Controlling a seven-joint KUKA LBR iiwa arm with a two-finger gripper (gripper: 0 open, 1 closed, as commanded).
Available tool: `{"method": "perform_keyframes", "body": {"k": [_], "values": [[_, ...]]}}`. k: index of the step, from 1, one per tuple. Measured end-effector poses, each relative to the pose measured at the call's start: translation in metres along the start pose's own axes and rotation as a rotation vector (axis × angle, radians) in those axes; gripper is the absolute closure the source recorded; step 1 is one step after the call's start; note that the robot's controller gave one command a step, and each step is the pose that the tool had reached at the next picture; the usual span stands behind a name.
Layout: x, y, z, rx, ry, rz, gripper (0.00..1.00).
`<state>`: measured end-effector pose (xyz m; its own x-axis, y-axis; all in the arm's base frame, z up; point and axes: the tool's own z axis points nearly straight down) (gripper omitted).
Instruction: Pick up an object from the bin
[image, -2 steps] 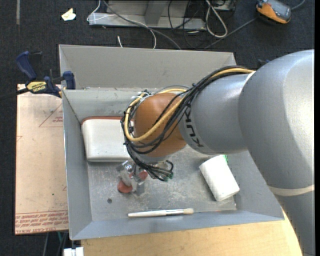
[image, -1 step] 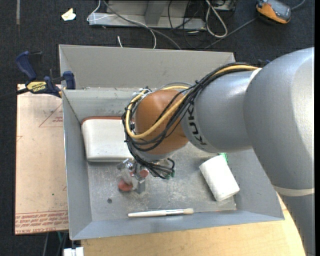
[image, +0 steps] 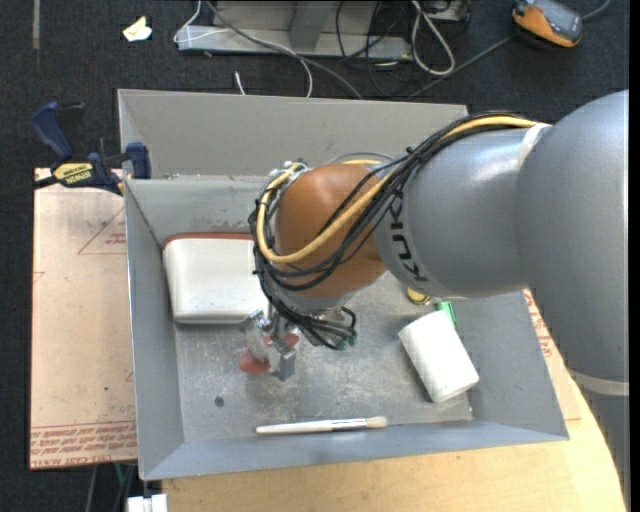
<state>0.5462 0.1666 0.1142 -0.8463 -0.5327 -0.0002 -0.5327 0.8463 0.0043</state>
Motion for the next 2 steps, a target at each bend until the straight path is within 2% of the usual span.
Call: {"method": "perform_keyframes", "body": {"k": [2], "values": [[-0.001,0.0,-0.052,0.001,-0.005,0.001,1.0]]}}
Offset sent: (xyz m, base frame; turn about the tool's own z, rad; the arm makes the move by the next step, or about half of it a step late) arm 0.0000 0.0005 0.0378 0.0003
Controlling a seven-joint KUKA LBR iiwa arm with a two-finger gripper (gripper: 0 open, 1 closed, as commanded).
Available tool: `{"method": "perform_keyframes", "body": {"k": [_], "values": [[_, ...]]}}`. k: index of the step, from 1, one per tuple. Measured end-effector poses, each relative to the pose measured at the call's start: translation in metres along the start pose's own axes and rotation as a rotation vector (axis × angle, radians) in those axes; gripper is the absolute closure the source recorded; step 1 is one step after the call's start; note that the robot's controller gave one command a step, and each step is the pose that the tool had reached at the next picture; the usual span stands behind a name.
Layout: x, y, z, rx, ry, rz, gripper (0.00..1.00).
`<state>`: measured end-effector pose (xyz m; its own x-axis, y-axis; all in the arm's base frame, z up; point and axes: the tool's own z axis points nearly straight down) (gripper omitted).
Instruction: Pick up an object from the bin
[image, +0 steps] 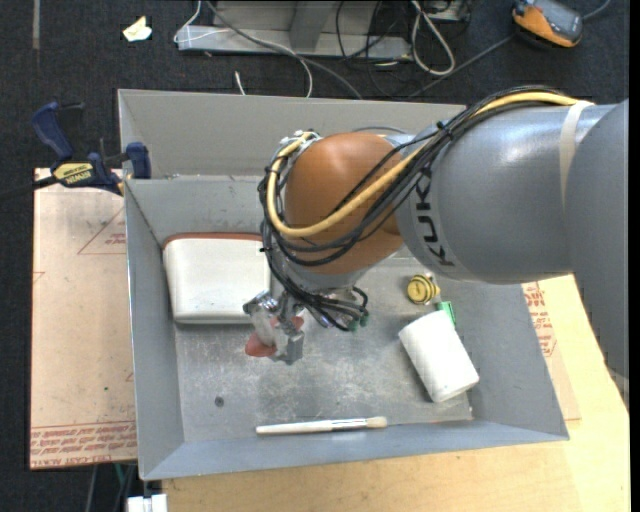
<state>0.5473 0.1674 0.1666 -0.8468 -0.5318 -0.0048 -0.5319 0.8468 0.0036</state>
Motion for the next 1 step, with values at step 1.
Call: {"method": "perform_keyframes", "body": {"k": [1], "values": [[0.0013,0.0008,-0.0213,-0.003,0.007,0.001,1.0]]}}
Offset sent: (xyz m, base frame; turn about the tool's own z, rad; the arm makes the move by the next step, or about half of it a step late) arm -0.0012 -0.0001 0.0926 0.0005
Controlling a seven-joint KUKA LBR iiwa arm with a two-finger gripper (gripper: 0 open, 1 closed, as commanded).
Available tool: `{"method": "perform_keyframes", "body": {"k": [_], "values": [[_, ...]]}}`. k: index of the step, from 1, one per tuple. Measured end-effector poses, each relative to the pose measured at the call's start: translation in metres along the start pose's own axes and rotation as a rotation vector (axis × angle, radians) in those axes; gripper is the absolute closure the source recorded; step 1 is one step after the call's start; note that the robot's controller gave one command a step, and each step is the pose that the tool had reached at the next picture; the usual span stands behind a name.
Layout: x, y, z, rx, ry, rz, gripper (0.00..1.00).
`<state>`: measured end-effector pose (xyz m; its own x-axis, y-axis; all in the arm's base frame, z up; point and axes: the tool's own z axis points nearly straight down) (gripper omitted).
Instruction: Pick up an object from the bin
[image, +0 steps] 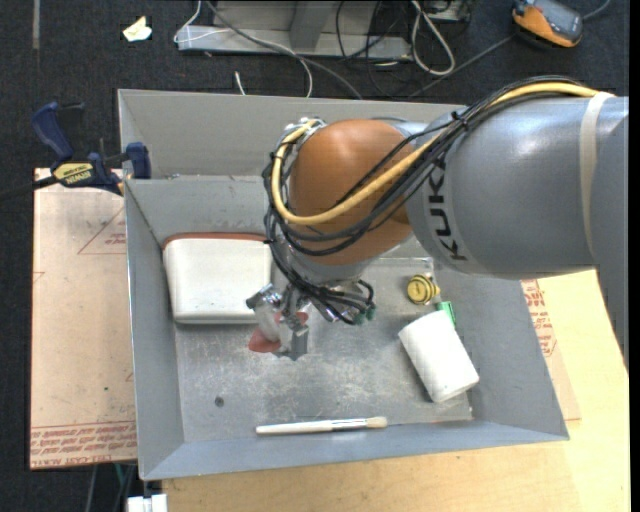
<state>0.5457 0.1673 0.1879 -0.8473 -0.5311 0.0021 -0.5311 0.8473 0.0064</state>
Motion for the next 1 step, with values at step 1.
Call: {"method": "perform_keyframes", "body": {"k": [1], "values": [[-0.0006,0.0003,-0.0413,0.0,-0.002,0.001,1.0]]}}
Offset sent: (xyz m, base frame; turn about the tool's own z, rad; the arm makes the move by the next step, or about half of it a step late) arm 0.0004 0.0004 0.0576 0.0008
